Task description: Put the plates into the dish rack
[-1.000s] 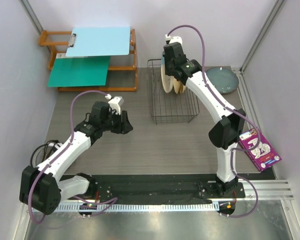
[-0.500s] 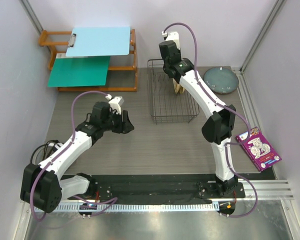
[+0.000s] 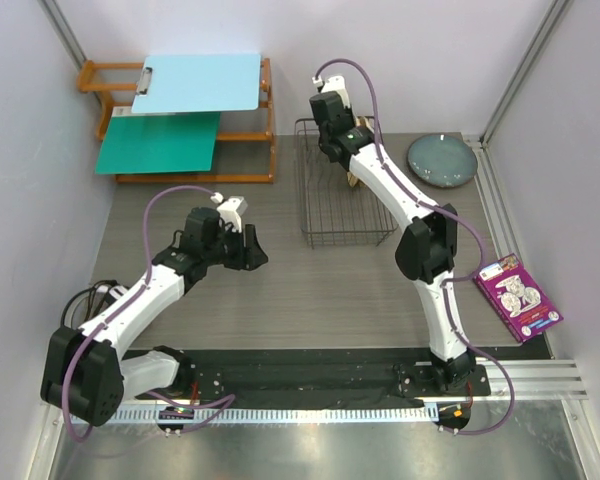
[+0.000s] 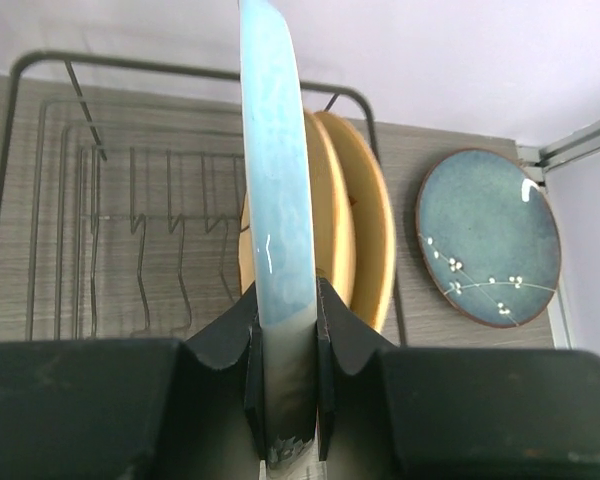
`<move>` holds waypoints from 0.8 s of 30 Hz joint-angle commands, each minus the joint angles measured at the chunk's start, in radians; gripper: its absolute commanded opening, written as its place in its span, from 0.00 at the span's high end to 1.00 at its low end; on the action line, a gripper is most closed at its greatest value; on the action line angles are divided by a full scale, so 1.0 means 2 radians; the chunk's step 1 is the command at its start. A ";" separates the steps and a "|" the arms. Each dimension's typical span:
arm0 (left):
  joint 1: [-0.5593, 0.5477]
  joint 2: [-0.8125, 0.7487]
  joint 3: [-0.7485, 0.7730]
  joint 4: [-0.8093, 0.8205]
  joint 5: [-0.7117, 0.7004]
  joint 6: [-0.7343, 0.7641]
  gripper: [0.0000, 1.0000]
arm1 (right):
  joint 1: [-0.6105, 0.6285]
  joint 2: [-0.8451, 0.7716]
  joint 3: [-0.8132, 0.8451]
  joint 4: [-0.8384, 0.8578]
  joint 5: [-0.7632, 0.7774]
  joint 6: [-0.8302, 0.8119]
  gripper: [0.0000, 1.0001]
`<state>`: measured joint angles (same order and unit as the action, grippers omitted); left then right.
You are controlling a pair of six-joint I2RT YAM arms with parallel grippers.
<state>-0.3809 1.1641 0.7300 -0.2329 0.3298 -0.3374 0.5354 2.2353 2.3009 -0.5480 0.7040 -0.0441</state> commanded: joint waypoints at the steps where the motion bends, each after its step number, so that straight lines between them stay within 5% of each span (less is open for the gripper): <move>1: 0.004 -0.013 -0.005 0.027 0.003 -0.002 0.46 | 0.004 -0.007 0.016 0.064 0.019 -0.003 0.99; 12: 0.008 0.001 -0.001 0.027 0.003 -0.005 0.45 | -0.002 0.029 0.014 0.049 0.022 0.016 0.99; 18: 0.008 0.004 0.002 0.022 0.005 -0.005 0.45 | -0.015 0.044 0.023 0.042 0.020 0.019 0.59; 24: 0.009 0.013 0.005 0.022 0.007 -0.006 0.45 | -0.017 0.024 0.011 0.040 0.010 0.017 0.52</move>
<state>-0.3706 1.1744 0.7212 -0.2207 0.3302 -0.3405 0.5060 2.3501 2.2963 -0.5152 0.7052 -0.0143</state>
